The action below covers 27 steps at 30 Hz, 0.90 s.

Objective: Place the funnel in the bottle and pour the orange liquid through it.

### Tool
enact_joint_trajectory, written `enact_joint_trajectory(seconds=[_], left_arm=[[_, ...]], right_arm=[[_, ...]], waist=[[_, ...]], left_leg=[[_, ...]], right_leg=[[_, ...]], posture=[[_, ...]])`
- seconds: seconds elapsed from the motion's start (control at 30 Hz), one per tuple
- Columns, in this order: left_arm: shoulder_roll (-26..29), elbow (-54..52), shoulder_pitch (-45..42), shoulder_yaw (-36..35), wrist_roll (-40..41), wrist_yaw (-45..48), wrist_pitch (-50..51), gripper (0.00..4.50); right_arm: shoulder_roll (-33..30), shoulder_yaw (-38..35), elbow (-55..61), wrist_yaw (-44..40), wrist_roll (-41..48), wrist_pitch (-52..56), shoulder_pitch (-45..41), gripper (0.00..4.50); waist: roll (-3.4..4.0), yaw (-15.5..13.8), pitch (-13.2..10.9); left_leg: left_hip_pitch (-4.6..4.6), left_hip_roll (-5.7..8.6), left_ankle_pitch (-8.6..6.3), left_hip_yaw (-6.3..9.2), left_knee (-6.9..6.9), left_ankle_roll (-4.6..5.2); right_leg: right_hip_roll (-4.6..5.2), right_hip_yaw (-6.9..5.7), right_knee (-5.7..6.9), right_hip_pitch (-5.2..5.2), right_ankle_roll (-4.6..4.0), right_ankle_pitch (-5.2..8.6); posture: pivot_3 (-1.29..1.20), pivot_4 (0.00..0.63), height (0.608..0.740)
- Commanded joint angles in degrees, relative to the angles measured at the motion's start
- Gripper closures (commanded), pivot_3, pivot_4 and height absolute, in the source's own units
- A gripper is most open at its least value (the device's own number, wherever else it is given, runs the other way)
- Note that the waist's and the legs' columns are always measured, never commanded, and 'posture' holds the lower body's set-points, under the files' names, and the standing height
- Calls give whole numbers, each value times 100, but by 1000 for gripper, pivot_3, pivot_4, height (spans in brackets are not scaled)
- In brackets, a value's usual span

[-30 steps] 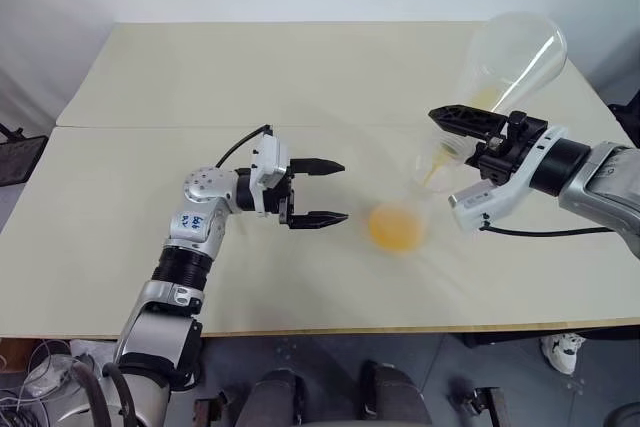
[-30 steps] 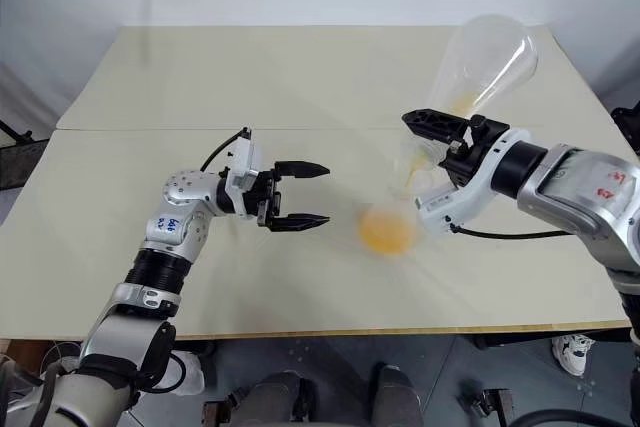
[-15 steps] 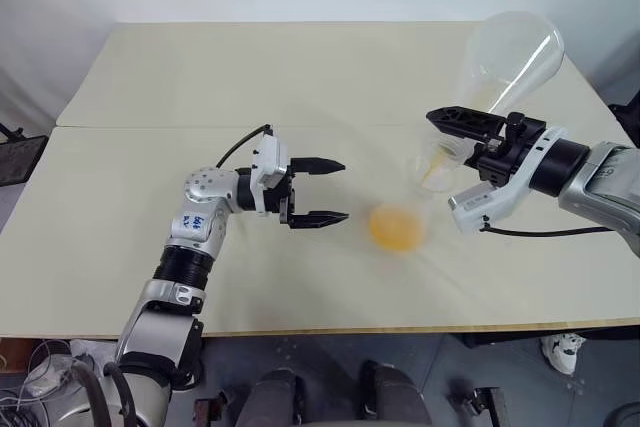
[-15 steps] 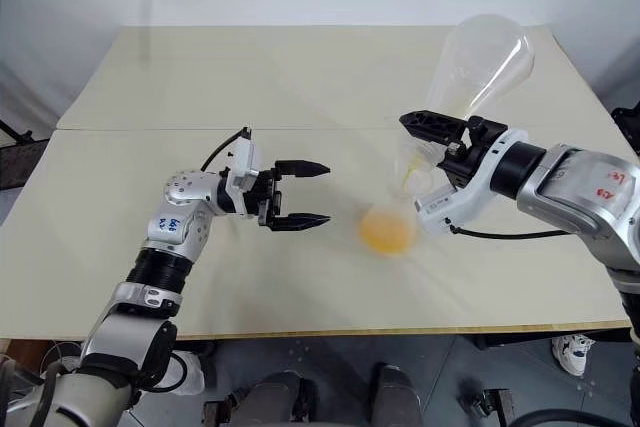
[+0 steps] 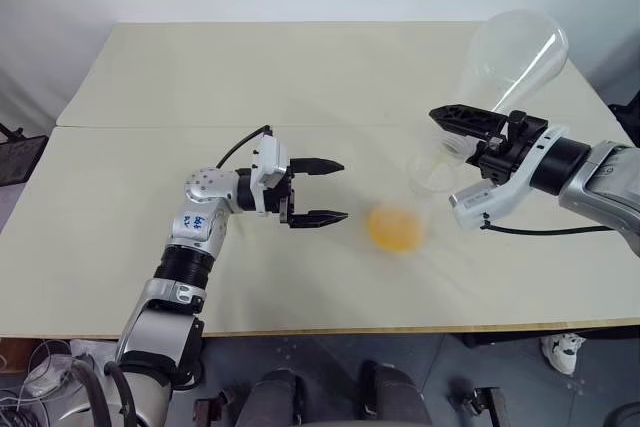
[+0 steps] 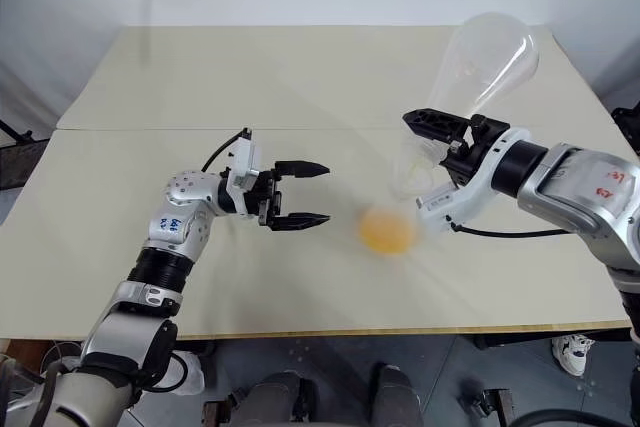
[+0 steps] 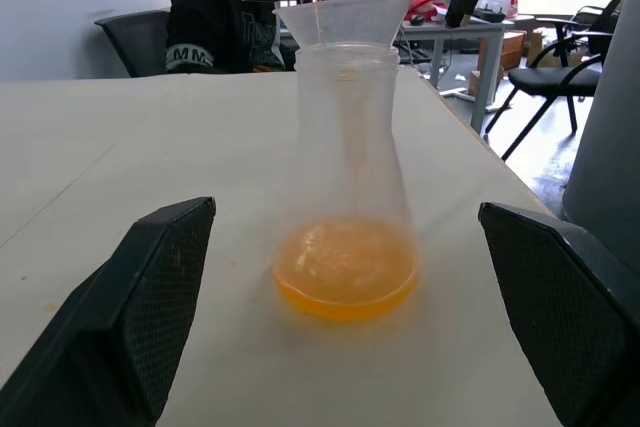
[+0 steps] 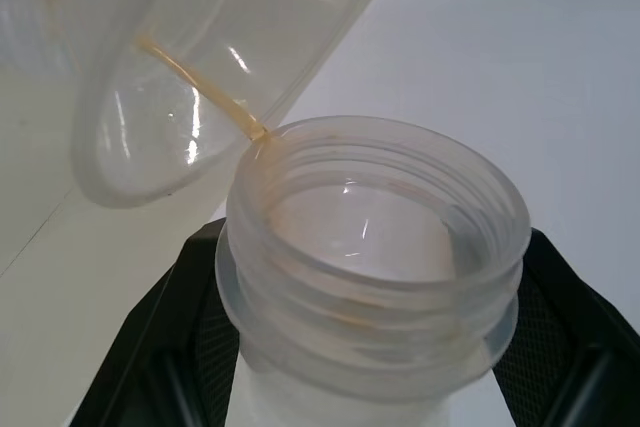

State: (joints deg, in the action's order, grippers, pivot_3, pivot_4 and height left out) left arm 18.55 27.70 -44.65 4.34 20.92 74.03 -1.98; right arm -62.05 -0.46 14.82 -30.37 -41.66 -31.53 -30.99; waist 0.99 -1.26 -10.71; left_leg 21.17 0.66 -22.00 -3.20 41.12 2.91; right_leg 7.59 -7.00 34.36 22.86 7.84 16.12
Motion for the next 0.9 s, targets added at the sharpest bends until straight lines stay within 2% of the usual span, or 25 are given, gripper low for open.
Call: enact_joint_trajectory(seconds=[0.03,0.4,0.53,0.9], left_arm=[[-34,-51,-152,-78,20,31,-100,0],[-63,22,-202,-78,11,77,-171,0],[-68,51,-207,-85,3,96,-203,0],[-22,102,-293,-101,1,121,-220,0]], right_arm=[[-36,-234,166,66,22,119,-66,1695],[21,-257,503,-69,155,412,148,1695],[165,-264,643,-163,472,596,262,1695],[1575,-1179,1452,-612,2248,3341,1042,1695]], waist=[[0,0,0],[0,-2,0],[0,0,0],[-3,-16,0]], left_leg=[[0,0,0,0,0,0],[0,0,0,1,0,0],[0,0,0,1,1,0],[1,2,0,16,11,0]], right_leg=[[0,0,0,0,0,0],[0,-1,1,0,0,0],[0,-2,3,0,0,0],[2,-15,23,-1,2,-1]], posture=[[0,150,740],[0,150,740],[0,150,740],[0,150,740]])
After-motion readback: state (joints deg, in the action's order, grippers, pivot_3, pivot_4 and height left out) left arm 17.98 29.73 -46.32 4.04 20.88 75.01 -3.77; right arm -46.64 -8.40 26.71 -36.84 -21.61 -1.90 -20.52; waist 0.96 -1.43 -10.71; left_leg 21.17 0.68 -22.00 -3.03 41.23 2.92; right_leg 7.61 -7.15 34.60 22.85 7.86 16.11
